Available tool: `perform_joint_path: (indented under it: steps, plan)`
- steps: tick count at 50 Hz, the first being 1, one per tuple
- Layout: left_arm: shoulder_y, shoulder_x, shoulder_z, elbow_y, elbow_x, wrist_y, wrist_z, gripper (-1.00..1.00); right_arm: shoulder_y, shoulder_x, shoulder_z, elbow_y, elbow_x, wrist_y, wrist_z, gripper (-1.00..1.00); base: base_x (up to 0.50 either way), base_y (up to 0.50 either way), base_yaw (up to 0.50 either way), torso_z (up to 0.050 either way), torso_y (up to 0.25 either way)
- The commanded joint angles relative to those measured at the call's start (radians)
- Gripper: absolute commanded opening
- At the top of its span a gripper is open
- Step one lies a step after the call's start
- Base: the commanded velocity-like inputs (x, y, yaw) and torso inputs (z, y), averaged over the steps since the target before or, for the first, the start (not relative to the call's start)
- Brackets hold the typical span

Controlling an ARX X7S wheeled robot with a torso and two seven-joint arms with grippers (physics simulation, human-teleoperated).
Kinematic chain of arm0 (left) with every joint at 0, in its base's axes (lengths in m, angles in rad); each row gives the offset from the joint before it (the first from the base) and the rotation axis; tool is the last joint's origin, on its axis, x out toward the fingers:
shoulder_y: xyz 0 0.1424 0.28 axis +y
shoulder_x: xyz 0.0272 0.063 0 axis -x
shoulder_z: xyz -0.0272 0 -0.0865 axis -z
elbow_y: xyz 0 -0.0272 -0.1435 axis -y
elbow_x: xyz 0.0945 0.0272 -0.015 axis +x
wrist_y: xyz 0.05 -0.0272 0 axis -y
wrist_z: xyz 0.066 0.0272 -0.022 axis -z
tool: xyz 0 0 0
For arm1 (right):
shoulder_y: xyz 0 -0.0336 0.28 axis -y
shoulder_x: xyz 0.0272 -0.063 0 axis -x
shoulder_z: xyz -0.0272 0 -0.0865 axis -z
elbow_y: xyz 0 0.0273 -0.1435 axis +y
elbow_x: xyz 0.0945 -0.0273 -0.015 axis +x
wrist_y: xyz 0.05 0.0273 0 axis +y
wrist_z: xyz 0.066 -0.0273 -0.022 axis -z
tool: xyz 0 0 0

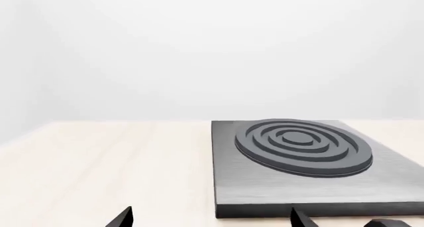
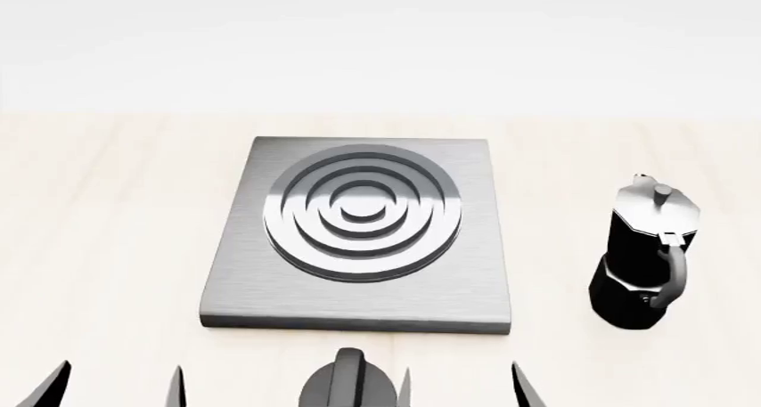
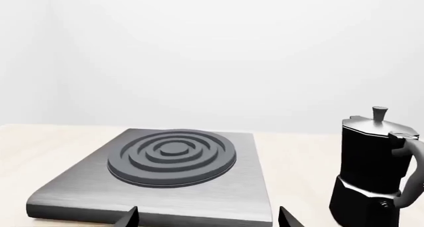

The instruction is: Put the moka pot on the stove.

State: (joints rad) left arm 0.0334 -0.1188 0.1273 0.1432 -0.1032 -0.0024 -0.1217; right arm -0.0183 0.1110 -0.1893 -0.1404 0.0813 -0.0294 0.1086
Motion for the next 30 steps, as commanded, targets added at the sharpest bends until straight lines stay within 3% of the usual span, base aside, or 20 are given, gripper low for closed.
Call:
perform_joint_path:
  steps: [1, 30]
  plan:
    - [0.027, 0.073, -0.073, 0.004, 0.067, 0.0, 0.077, 1.0, 0.029, -0.049, 0.076, 0.0, -0.041, 0.04, -0.105, 1.0, 0.0, 0.0, 0.0, 0.0, 0.0]
    - [0.051, 0.016, -0.048, 0.035, 0.013, -0.013, 0.034, 1.0, 0.305, 0.06, 0.118, -0.047, -0.082, 0.26, -0.048, 1.0, 0.0, 0.0, 0.0, 0.0, 0.0]
